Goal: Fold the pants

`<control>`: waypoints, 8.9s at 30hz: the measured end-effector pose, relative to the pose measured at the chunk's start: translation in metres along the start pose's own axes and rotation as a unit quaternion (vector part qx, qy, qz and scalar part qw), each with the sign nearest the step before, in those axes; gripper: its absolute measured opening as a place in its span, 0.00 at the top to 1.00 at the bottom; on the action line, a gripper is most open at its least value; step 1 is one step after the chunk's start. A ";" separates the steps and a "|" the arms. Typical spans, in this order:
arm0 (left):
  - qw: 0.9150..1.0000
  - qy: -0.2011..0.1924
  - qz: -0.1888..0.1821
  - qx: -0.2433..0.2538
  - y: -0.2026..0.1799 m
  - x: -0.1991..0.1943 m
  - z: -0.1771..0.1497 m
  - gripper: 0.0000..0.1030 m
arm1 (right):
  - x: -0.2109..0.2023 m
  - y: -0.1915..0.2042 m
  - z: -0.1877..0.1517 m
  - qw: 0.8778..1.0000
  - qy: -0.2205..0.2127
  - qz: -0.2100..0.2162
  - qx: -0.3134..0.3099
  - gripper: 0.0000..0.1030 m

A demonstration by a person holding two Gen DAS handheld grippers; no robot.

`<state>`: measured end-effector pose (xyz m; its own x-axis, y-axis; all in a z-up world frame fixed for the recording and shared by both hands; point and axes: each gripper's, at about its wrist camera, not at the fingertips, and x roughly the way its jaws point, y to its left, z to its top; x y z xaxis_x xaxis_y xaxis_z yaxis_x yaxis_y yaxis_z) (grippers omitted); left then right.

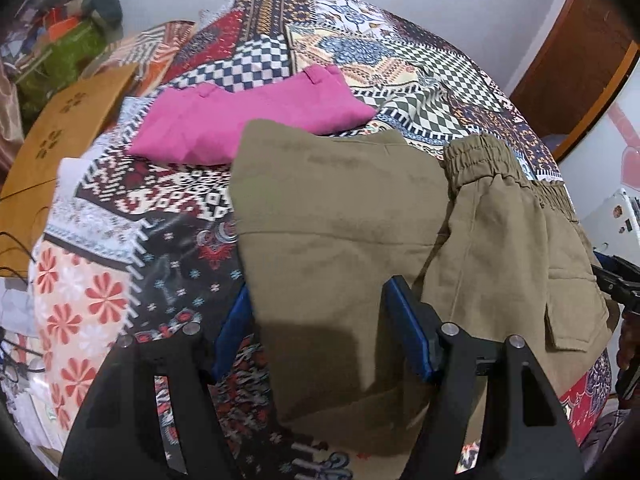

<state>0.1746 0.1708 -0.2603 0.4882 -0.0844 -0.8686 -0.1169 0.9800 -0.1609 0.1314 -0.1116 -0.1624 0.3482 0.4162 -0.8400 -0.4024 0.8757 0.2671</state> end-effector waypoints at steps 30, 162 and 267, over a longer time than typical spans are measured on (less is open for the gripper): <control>0.995 0.013 -0.098 -0.013 -0.006 -0.001 -0.004 0.35 | 0.014 -0.027 -0.007 0.993 0.038 0.099 0.047 0.18; 0.994 -0.015 0.094 -0.060 0.164 0.067 0.138 0.69 | 0.142 0.134 0.171 0.980 -0.010 0.062 -0.192 0.63; 0.901 -0.428 0.060 0.036 -0.081 -0.321 -0.040 0.01 | -0.222 0.173 0.031 0.898 -0.398 0.077 -0.172 0.00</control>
<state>-0.0074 0.1109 0.0124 0.9675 0.1624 -0.1936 -0.1717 0.9846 -0.0322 0.0105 -0.0452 0.0849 0.7053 0.6893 -0.1655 -0.6881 0.7218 0.0740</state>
